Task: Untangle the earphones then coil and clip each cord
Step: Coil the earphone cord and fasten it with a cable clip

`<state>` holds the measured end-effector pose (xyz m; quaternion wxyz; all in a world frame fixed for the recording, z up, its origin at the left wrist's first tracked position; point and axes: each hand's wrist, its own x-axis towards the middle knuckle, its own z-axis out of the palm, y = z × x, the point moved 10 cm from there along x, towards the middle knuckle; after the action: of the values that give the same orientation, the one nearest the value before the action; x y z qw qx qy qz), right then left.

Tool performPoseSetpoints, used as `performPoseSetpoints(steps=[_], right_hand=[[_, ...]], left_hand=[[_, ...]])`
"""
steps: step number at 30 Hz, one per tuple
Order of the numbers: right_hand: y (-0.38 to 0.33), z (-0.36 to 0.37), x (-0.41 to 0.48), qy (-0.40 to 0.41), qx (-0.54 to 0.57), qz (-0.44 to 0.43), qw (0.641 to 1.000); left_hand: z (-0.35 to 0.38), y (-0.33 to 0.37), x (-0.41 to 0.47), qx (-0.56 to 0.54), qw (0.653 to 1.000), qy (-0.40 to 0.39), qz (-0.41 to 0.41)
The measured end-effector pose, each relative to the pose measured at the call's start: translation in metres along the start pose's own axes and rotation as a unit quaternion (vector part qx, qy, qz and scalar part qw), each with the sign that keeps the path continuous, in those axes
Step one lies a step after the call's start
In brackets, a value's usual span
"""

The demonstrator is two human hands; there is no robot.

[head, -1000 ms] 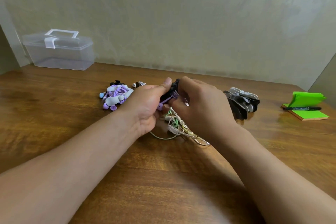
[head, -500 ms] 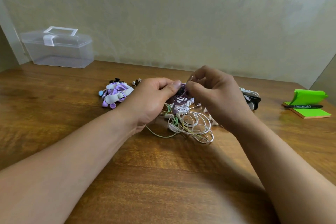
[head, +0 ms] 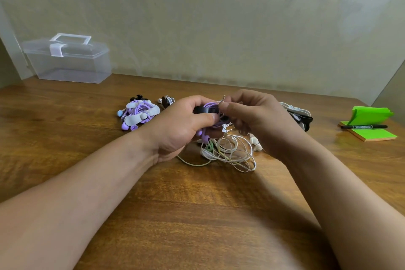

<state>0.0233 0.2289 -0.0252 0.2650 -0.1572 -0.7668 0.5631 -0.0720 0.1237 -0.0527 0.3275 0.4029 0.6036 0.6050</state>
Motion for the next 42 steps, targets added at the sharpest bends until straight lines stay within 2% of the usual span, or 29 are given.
performPoseSetpoints(steps=[6, 11, 16, 21, 27, 33, 42], right_hand=[[-0.010, 0.003, -0.001, -0.013, -0.043, -0.048, 0.998], [-0.012, 0.011, -0.003, -0.058, 0.017, -0.050, 0.997], [-0.001, 0.009, 0.002, -0.037, 0.086, -0.026, 0.995], [0.008, 0.013, 0.005, -0.036, 0.124, -0.012, 0.992], [0.009, 0.012, 0.005, -0.047, 0.082, -0.015, 0.995], [0.008, 0.014, 0.004, -0.052, 0.094, -0.043, 0.993], [-0.005, 0.015, 0.000, -0.032, 0.060, -0.109, 0.992]], left_hand=[[-0.001, -0.002, 0.000, 0.031, 0.999, 0.014, -0.011], [0.000, -0.003, -0.002, 0.031, 0.999, 0.009, -0.023], [0.003, -0.002, -0.002, 0.004, 1.000, -0.018, -0.021], [-0.001, 0.003, 0.001, -0.004, 1.000, 0.004, 0.009], [0.000, 0.000, 0.000, 0.000, 1.000, -0.001, 0.002], [0.001, 0.005, 0.000, -0.016, 0.999, 0.018, 0.026], [-0.006, 0.010, 0.001, 0.052, 0.996, 0.034, 0.072]])
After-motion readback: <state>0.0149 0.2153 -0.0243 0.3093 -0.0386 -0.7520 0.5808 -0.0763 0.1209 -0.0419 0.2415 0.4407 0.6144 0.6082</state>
